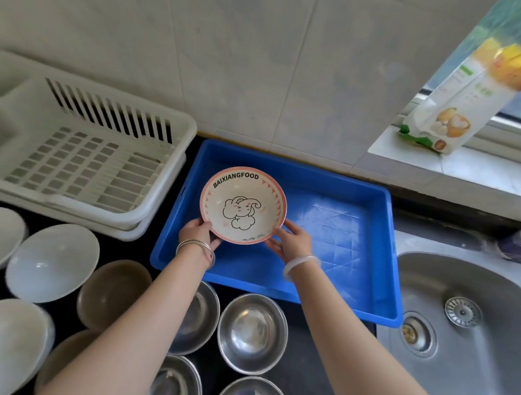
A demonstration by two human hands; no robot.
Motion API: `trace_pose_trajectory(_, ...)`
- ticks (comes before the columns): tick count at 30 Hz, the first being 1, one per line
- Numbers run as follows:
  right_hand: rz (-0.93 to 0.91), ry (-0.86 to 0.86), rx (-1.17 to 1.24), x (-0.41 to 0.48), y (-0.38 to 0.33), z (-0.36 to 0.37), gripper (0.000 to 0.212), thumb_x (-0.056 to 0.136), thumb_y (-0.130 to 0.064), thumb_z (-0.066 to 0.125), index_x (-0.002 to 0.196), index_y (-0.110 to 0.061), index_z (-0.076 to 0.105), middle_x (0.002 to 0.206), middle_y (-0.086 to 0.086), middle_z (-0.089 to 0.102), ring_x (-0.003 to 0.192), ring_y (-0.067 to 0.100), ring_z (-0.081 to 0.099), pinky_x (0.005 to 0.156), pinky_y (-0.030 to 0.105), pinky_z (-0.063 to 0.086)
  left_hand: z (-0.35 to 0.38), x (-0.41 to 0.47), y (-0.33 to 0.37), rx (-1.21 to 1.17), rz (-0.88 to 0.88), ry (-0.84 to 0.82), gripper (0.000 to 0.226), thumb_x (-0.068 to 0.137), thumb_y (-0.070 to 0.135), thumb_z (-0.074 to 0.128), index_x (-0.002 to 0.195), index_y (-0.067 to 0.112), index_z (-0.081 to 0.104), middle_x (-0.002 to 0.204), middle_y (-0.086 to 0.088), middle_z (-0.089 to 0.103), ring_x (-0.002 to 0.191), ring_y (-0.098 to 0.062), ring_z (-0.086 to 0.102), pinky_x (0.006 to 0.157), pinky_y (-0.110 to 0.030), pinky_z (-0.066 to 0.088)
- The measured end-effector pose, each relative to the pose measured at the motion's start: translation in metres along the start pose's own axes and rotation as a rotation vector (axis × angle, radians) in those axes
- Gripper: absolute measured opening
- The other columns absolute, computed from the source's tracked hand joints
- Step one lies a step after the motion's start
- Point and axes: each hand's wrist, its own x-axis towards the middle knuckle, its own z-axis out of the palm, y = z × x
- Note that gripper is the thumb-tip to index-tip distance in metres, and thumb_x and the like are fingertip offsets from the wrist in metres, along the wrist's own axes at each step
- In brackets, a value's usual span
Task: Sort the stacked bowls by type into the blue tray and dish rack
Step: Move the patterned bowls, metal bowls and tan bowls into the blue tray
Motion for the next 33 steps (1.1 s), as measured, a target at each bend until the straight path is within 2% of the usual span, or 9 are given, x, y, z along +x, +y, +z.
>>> trace_pose_trajectory(3, -0.012, 0.019, -0.003, 0.005, -0.002, 0.014, 0.035, 0.089, 0.002, 0.056, 0.122, -0.01, 0.054, 0.092, 0.011, 0.067, 0.07, 0.023, 0.069, 0.056, 0.024, 0.059, 0.003, 0.001, 0.002, -0.074, 0.038, 0.029, 0.035, 0.089, -0.005, 0.047, 0.124, 0.0, 0.053, 0.128, -0.021, 0.056, 0.116, -0.031, 0.054, 0.089, -0.035, 0.049)
trace_pose_trajectory(8, -0.028, 0.052, 0.017, 0.013, -0.006, 0.029, 0.035, 0.09, 0.0, 0.056, 0.124, -0.006, 0.054, 0.093, 0.011, 0.065, 0.072, 0.023, 0.068, 0.051, 0.021, 0.057, 0.006, 0.001, 0.006, -0.106, 0.016, -0.063, 0.039, 0.09, -0.001, 0.047, 0.126, 0.011, 0.054, 0.119, -0.016, 0.06, 0.111, -0.031, 0.059, 0.087, -0.039, 0.051)
trace_pose_trajectory(14, -0.025, 0.058, -0.015, 0.018, -0.004, 0.034, 0.037, 0.09, -0.001, 0.056, 0.126, -0.007, 0.053, 0.11, 0.021, 0.065, 0.093, 0.033, 0.067, 0.076, 0.033, 0.056, 0.008, 0.004, 0.004, -0.072, 0.081, -0.011, 0.038, 0.092, 0.002, 0.047, 0.127, 0.012, 0.055, 0.123, -0.016, 0.06, 0.114, -0.031, 0.058, 0.082, -0.035, 0.051)
trace_pose_trajectory(19, -0.019, -0.053, -0.126, 0.014, -0.005, 0.03, 0.041, 0.094, -0.015, 0.051, 0.135, -0.015, 0.047, 0.12, 0.011, 0.062, 0.092, 0.025, 0.064, 0.076, 0.03, 0.054, 0.009, 0.002, 0.0, -0.057, 0.132, 0.012, 0.037, 0.092, 0.002, 0.047, 0.126, 0.011, 0.055, 0.121, -0.014, 0.061, 0.111, -0.027, 0.059, 0.083, -0.032, 0.051)
trace_pose_trajectory(22, -0.033, -0.076, -0.268, 0.006, -0.009, 0.021, 0.042, 0.095, -0.023, 0.05, 0.136, -0.019, 0.045, 0.122, 0.004, 0.055, 0.098, 0.023, 0.059, 0.08, 0.031, 0.053, 0.01, -0.01, -0.003, -0.042, 0.169, 0.031, 0.028, 0.091, 0.002, 0.047, 0.115, 0.008, 0.061, 0.111, -0.01, 0.063, 0.108, -0.022, 0.057, 0.082, -0.023, 0.049)
trace_pose_trajectory(25, -0.124, -0.028, -0.341, -0.011, -0.012, 0.001, 0.041, 0.096, -0.019, 0.045, 0.136, -0.014, 0.045, 0.126, 0.01, 0.056, 0.096, 0.022, 0.059, 0.081, 0.033, 0.051, 0.008, -0.031, -0.016, 0.012, 0.197, -0.02, 0.017, 0.09, 0.001, 0.046, 0.086, 0.002, 0.062, 0.095, -0.001, 0.062, 0.1, -0.017, 0.049, 0.074, -0.011, 0.046)
trace_pose_trajectory(27, -0.187, -0.009, -0.384, -0.03, -0.014, -0.021, 0.032, 0.095, -0.018, 0.044, 0.126, -0.015, 0.053, 0.124, 0.012, 0.059, 0.09, 0.022, 0.06, 0.073, 0.031, 0.05, 0.008, -0.05, -0.032, 0.068, 0.225, -0.058, 0.022, 0.089, -0.001, 0.044, 0.097, 0.001, 0.064, 0.099, -0.003, 0.06, 0.094, -0.014, 0.053, 0.074, -0.012, 0.044)
trace_pose_trajectory(30, -0.268, 0.046, -0.47, -0.066, -0.014, -0.066, 0.021, 0.096, -0.018, 0.043, 0.109, -0.017, 0.059, 0.112, 0.012, 0.066, 0.078, 0.016, 0.062, 0.062, 0.024, 0.048, 0.015, -0.086, -0.063, 0.273, 0.232, -0.124, 0.039, 0.09, 0.004, 0.048, 0.129, 0.002, 0.049, 0.123, -0.016, 0.057, 0.091, -0.013, 0.052, 0.076, -0.02, 0.045)
trace_pose_trajectory(33, -0.318, 0.149, -0.625, -0.107, -0.008, -0.122, 0.026, 0.095, -0.021, 0.044, 0.112, -0.012, 0.062, 0.1, 0.006, 0.068, 0.078, 0.012, 0.064, 0.069, 0.027, 0.051, 0.025, -0.132, -0.101, 0.551, 0.245, -0.277, 0.036, 0.089, 0.008, 0.052, 0.125, 0.002, 0.054, 0.124, -0.018, 0.059, 0.103, -0.025, 0.06, 0.093, -0.033, 0.05)
